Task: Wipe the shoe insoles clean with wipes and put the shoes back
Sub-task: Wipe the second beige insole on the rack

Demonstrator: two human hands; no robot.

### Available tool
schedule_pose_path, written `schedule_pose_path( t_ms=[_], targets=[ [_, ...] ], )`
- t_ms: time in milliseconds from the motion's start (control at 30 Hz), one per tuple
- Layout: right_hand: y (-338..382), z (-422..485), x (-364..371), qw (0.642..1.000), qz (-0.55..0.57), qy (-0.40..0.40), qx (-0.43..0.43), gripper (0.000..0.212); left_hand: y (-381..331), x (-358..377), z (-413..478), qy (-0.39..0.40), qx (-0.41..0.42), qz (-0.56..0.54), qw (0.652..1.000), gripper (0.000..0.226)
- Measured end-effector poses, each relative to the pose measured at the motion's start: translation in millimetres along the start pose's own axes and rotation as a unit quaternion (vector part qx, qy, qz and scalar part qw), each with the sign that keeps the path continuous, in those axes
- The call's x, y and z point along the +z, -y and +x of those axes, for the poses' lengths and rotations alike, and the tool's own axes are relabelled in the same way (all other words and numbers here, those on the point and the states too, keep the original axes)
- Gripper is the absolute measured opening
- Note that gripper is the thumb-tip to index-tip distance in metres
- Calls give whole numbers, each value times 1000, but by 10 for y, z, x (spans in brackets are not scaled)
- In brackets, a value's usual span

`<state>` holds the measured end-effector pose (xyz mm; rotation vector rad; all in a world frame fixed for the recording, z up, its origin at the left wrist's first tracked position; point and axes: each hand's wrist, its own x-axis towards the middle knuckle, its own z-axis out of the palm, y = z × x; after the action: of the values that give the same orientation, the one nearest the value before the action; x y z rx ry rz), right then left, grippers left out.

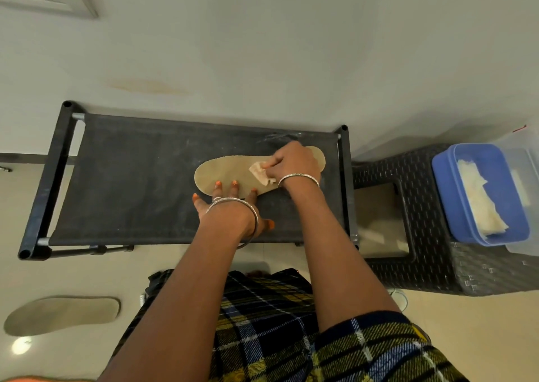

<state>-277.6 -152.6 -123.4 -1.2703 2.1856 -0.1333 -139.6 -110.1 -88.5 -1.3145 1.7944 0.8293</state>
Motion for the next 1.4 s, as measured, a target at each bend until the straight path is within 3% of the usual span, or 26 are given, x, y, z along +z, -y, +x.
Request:
schedule_pose_path(
  t_ms=[100,200,333,400,567,667,867,933,1033,1100,1167,1300,1400],
  targets=[
    [-237,49,-162,991,2,-85,105,30,22,-27,-13,2,2,4,1000,82],
    [-292,49,-168,989,-4,-101,106,26,12,-39,-26,3,-1,13,1000,82],
    [-91,4,-12,999,-5,18,38,24,-59,-20,-34,-5,-9,20,1000,81],
    [-71,-13,-21,998,-5,46,44,25,-68,-20,-30,-4,-12,26,1000,82],
    [-336,-15,-267,983,0,-83,161,42,-24,-48,-31,5,-5,26,1000,82],
    [-304,-19,-219,985,4,-102,136,35,-11,-43,-28,2,-8,32,999,82],
    [-14,-22,55,998,27,46,36,24,-41,1,18,3,-19,35,999,86],
    [-56,-13,1,997,47,6,58,22,-19,-6,9,3,-14,31,999,85],
    [-196,-33,-143,984,43,-134,113,22,14,-24,6,9,-7,25,1000,85],
    [-220,-69,-162,979,39,-169,107,19,17,-28,13,11,-6,24,1000,85],
    [-166,-73,-119,988,51,-135,63,14,6,-22,27,9,-10,21,1000,85],
    [-22,-82,-30,997,57,7,-45,11,-31,-11,42,9,-16,27,999,87],
    [-68,-31,-21,998,55,-14,-14,8,-21,-27,30,10,-15,17,1000,86]
  ],
)
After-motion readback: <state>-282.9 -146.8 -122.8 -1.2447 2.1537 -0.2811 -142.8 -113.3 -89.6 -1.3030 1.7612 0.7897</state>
